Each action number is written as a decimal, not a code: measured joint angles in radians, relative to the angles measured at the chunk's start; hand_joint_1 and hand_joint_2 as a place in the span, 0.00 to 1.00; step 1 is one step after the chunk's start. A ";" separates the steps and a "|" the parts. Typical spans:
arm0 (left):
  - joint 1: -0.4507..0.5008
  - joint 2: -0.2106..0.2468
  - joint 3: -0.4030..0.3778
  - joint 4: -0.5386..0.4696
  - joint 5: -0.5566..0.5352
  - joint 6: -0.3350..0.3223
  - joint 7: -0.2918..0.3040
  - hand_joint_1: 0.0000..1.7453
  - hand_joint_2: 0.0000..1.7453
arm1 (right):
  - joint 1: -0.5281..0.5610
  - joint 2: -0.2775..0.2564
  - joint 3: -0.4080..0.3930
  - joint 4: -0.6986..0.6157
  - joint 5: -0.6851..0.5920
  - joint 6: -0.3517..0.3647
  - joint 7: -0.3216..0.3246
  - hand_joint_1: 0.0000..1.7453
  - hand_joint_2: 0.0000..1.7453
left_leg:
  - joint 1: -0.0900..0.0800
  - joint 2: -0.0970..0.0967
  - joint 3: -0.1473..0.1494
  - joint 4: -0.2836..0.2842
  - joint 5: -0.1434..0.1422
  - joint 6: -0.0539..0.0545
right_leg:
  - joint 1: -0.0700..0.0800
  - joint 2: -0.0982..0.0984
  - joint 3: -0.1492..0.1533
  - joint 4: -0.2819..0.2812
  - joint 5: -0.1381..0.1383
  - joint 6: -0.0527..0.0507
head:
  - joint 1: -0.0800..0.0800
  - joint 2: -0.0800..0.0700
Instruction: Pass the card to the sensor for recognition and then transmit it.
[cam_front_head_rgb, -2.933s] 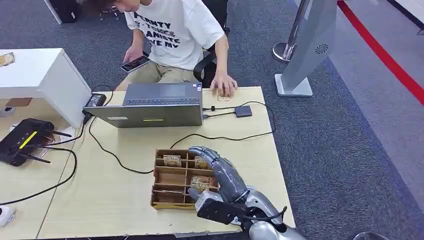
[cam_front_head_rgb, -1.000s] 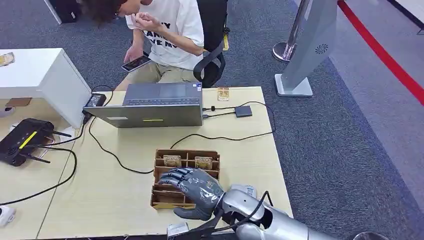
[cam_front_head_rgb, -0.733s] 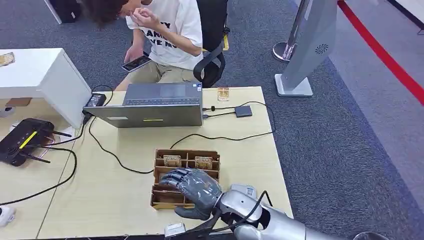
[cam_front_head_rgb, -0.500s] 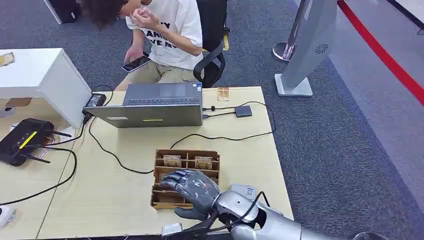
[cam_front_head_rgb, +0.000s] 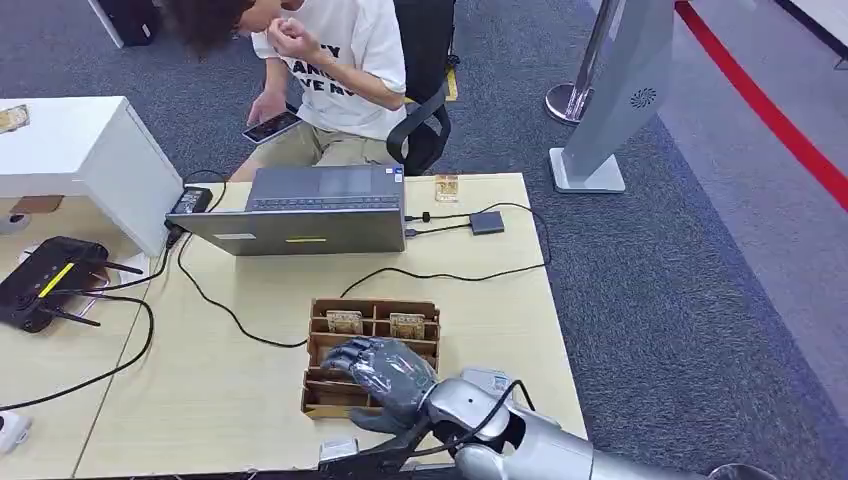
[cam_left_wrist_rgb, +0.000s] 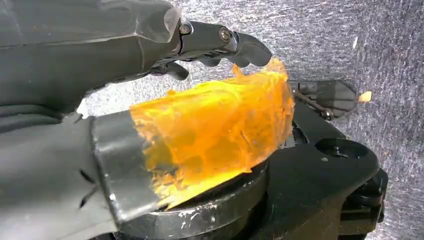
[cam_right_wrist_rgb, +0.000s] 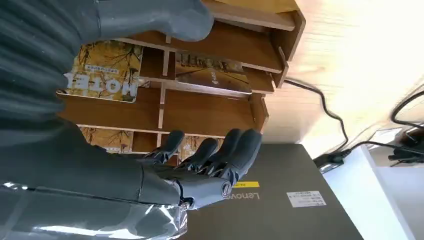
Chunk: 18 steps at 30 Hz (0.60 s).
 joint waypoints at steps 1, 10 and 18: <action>0.000 0.000 0.000 0.000 0.000 0.000 0.000 0.00 0.00 | 0.000 0.001 0.000 0.002 0.000 0.000 0.001 0.33 1.00 | 0.000 0.000 0.000 0.000 0.000 0.000 | 0.000 0.000 0.000 0.000 0.000 0.000 | 0.000 0.000; 0.000 -0.003 0.000 0.000 0.003 0.002 0.002 0.00 0.00 | -0.009 0.006 0.000 0.013 -0.004 -0.002 0.013 0.38 1.00 | 0.000 0.000 0.000 0.000 0.000 0.000 | 0.000 0.000 0.000 0.000 0.000 0.000 | 0.000 0.000; 0.000 -0.008 0.000 0.000 0.005 0.003 0.002 0.00 0.00 | -0.011 0.009 0.000 0.024 0.004 -0.003 0.023 0.38 1.00 | 0.000 0.000 0.000 0.000 0.000 0.000 | 0.000 0.000 0.000 0.000 0.000 0.000 | 0.000 0.000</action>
